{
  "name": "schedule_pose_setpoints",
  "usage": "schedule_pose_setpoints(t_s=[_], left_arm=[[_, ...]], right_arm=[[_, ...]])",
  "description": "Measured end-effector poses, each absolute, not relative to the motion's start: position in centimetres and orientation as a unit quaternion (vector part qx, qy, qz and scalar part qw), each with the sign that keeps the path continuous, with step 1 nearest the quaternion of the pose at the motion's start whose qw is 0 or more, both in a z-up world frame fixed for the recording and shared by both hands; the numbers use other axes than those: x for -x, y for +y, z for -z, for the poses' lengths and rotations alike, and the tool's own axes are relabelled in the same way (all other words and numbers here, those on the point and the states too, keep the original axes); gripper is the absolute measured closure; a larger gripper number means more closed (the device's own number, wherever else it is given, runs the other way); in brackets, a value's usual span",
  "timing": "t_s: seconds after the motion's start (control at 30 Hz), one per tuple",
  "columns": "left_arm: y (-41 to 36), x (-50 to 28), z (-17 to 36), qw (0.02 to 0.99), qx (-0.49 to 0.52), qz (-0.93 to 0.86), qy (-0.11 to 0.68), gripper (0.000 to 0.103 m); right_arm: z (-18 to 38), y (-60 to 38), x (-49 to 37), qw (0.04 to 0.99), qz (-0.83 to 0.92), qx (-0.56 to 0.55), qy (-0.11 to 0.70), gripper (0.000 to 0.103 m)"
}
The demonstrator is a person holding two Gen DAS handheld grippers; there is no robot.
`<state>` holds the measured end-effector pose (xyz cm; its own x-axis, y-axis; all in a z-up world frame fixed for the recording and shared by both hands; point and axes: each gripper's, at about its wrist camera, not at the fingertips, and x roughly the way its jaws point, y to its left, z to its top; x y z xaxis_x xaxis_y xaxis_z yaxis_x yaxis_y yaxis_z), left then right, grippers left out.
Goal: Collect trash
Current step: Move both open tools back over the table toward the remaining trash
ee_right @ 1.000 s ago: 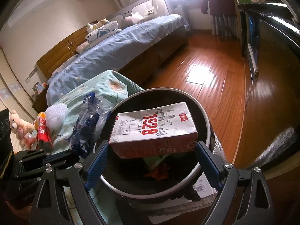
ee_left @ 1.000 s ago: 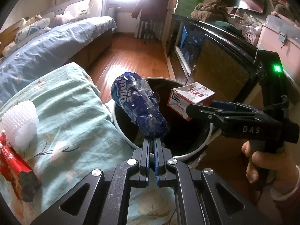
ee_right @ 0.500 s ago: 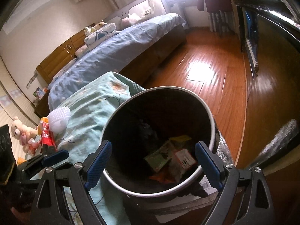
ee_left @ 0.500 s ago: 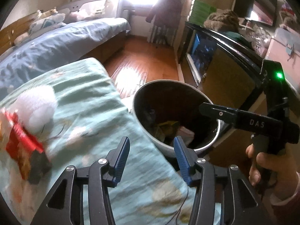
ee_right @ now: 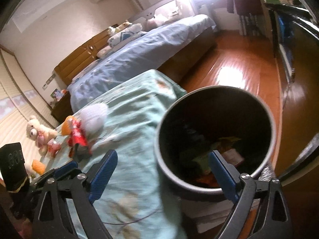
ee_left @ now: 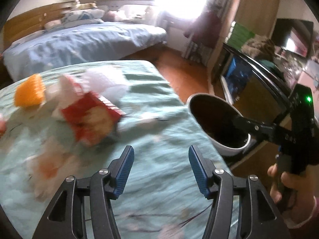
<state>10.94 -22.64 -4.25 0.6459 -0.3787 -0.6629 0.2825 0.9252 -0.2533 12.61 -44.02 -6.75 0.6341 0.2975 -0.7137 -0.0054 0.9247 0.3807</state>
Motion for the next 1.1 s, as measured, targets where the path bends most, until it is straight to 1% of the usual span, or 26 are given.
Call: schedule_pose_setpoints(t_s=[0.5, 1.1], left_arm=[[-14.6, -7.0, 4.3, 0.916, 0.103, 0.098, 0.376, 0.044], [-5.8, -5.8, 4.7, 0.916, 0.134, 0.021, 0.377, 0.040]], right_arm=[[6.7, -33.9, -12.7, 0.873, -0.171, -0.148, 0.432, 0.008], [7.8, -27.3, -14.6, 0.863, -0.208, -0.125, 0.443, 0.008]])
